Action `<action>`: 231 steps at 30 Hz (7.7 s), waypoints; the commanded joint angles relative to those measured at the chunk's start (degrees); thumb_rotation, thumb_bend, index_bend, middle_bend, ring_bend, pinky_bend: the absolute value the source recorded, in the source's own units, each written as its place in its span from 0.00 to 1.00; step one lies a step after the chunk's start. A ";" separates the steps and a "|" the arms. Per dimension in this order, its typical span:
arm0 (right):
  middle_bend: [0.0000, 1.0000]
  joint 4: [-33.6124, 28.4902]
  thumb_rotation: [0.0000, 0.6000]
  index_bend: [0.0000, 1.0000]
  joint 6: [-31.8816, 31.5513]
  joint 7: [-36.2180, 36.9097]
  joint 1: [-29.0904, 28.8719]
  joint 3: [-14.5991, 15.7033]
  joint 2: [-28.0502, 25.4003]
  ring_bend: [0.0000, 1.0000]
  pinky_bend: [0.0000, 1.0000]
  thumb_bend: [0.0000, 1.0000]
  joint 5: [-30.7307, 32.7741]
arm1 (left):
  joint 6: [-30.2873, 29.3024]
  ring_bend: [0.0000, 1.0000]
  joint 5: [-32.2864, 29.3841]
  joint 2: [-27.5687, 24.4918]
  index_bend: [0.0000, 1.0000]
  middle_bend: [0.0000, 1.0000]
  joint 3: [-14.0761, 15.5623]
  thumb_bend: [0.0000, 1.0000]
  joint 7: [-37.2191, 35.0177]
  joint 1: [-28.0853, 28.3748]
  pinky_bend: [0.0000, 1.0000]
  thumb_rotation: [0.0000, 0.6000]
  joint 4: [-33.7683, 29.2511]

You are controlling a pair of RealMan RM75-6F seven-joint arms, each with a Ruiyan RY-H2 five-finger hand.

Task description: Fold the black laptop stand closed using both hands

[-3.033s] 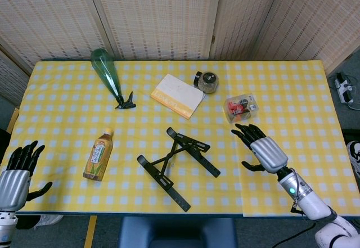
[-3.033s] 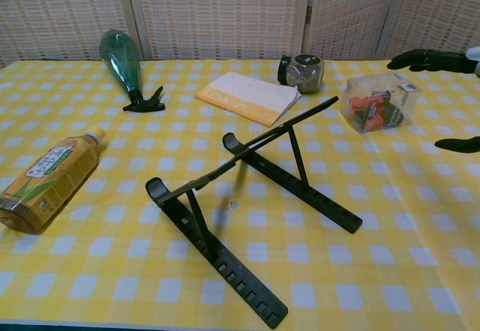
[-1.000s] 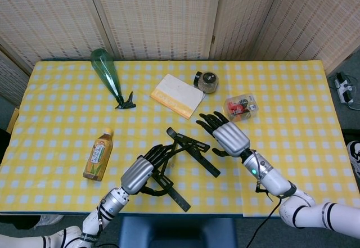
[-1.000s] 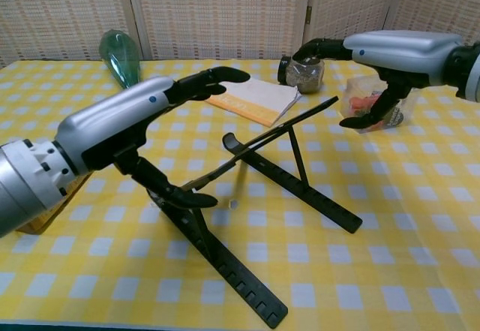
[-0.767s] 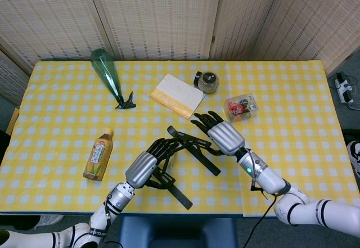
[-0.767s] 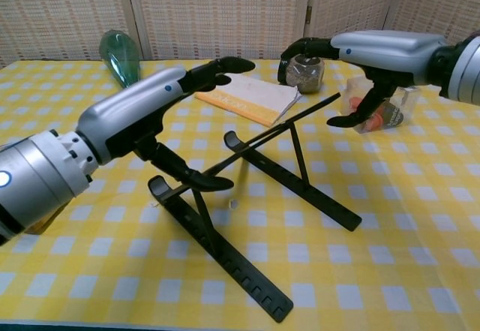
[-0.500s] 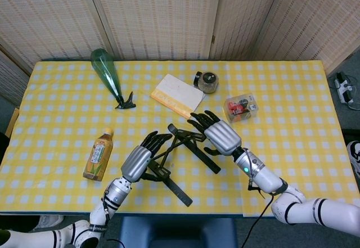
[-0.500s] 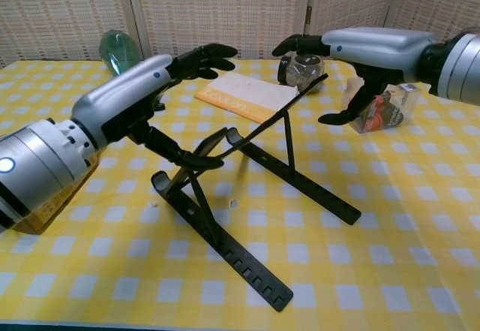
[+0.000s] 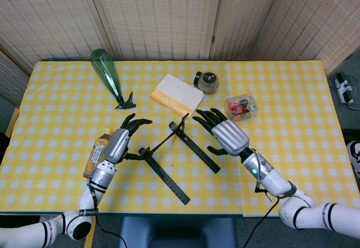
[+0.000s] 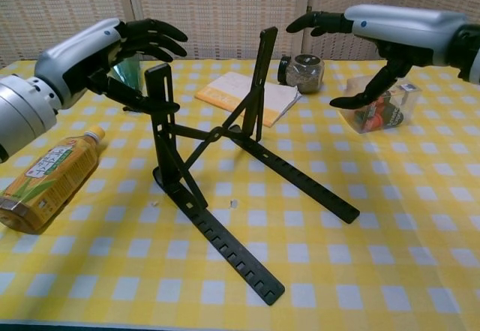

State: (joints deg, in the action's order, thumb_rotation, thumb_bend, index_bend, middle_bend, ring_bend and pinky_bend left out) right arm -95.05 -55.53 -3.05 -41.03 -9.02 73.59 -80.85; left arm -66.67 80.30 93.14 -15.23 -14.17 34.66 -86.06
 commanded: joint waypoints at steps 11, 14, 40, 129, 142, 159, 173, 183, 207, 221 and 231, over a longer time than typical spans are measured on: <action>0.00 -0.81 1.00 0.00 -2.12 2.29 2.47 2.18 -2.05 0.07 0.02 0.32 -1.76 | 3.43 0.26 -5.66 -2.89 0.28 0.30 -3.01 0.16 -0.91 1.68 0.03 1.00 2.59; 0.00 -0.82 1.00 0.00 -2.30 2.52 2.82 2.61 -2.34 0.07 0.02 0.32 -2.13 | 3.89 0.26 -6.73 -3.63 0.29 0.30 -3.58 0.16 -0.33 2.04 0.03 1.00 3.38; 0.00 -0.81 1.00 0.00 -2.19 2.33 3.56 3.38 -2.98 0.07 0.02 0.32 -2.74 | 10.05 0.11 -8.42 -4.38 0.05 0.16 1.71 0.16 -0.45 2.52 0.00 1.00 0.10; 0.00 7.83 1.00 0.00 19.56 39.94 -7.70 -5.32 6.83 0.04 0.01 0.32 4.95 | 14.13 0.43 -5.93 -3.26 0.51 0.54 5.10 0.63 -7.14 2.47 0.07 1.00 11.54; 0.00 10.34 1.00 0.00 19.26 43.59 -8.31 -5.42 8.02 0.05 0.01 0.32 4.19 | 15.11 0.42 -6.62 -4.54 0.50 0.54 5.34 0.63 -8.13 2.01 0.07 1.00 11.10; 0.00 14.71 1.00 0.00 22.74 49.96 -11.12 -6.64 10.13 0.05 0.01 0.32 4.98 | 13.91 0.09 -6.61 -5.31 0.16 0.20 5.67 0.40 -6.86 1.04 0.00 1.00 9.56; 0.00 15.61 1.00 0.00 27.54 53.69 -13.44 -8.06 12.66 0.06 0.01 0.32 6.67 | 14.65 0.07 -9.88 -4.32 0.12 0.17 3.56 0.39 -4.30 1.95 0.00 1.00 11.29; 0.00 10.38 1.00 0.00 27.11 59.74 -10.94 -5.49 8.57 0.08 0.01 0.32 0.41 | 15.86 0.07 -10.51 -4.99 0.12 0.17 3.28 0.38 -4.62 2.11 0.00 1.00 11.67; 0.00 8.87 1.00 0.00 16.79 45.97 -8.21 -1.27 4.89 0.07 0.01 0.32 0.20 | 16.73 0.08 -9.91 -6.84 0.12 0.17 3.12 0.36 -5.13 2.61 0.00 1.00 9.46; 0.08 16.19 1.00 0.01 14.10 9.56 -14.93 -4.86 18.21 0.13 0.03 0.32 28.38 | 16.38 0.08 -11.18 -7.55 0.12 0.17 2.60 0.36 -3.80 2.60 0.00 1.00 8.08; 0.15 22.17 1.00 0.21 12.80 -1.21 -19.47 -6.05 26.33 0.19 0.05 0.32 37.47 | 16.42 0.07 -11.59 -7.70 0.11 0.17 2.67 0.36 -3.46 2.51 0.00 1.00 7.78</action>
State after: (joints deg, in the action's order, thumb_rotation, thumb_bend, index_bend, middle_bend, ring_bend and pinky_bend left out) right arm -73.68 -42.06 -3.02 -59.85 -14.75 98.89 -44.12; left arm -50.24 68.72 85.44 -12.55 -17.61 37.17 -78.27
